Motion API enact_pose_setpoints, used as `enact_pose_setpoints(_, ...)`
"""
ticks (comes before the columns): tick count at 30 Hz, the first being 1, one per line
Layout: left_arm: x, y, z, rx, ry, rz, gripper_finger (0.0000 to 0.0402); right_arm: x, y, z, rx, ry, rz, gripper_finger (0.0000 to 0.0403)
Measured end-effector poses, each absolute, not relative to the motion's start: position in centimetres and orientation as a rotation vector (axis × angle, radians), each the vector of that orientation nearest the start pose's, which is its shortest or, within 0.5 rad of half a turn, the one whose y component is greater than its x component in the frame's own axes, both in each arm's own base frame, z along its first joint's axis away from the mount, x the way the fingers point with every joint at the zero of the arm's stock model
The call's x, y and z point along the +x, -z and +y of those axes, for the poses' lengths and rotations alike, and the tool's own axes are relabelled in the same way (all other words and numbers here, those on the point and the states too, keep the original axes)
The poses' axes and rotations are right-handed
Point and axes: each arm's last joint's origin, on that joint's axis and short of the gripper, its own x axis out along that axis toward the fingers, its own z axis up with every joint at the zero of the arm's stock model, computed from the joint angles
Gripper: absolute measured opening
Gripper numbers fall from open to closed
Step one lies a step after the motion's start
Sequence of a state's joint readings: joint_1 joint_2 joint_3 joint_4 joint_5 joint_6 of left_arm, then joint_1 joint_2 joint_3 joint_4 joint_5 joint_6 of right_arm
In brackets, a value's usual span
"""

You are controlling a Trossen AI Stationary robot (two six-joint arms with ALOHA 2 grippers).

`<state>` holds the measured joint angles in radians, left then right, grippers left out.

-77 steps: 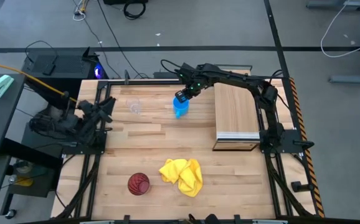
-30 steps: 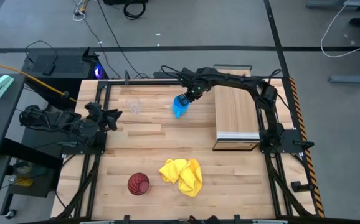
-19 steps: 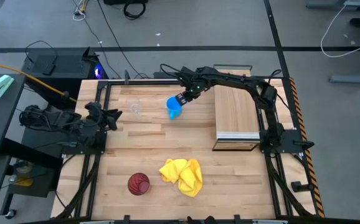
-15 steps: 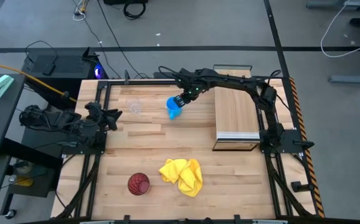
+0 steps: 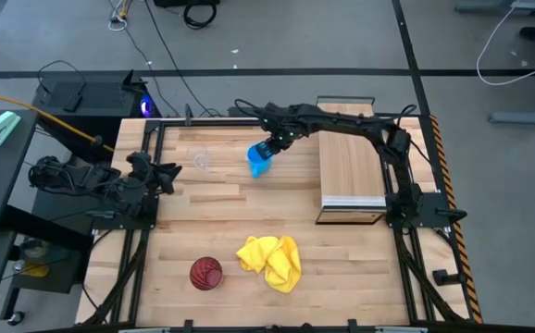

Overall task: Stack small to large cups/mugs on shelf
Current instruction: Move the blue mug to the bottom right of the table

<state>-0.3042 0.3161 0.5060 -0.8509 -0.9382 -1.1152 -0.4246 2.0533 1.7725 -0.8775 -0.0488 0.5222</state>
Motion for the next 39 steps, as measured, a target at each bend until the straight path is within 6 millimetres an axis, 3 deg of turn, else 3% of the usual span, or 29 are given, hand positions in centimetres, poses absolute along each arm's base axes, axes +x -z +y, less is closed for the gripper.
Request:
enact_pose_setpoints(7,6.9,-23.9,0.3,-0.661,-0.817,0.143,0.0172,39.7,-23.9,-17.7,0.679,0.591,1.031,0.0073)
enact_pose_setpoints(19,6.9,-23.9,0.3,-0.661,-0.817,0.143,0.0172,39.9,-24.1,-18.1,0.698,0.58,0.986,0.0148)
enact_pose_setpoints(39,6.9,-23.9,0.3,-0.662,-0.816,0.143,0.0172,40.4,-21.9,-18.3,0.705,0.606,1.026,0.0136)
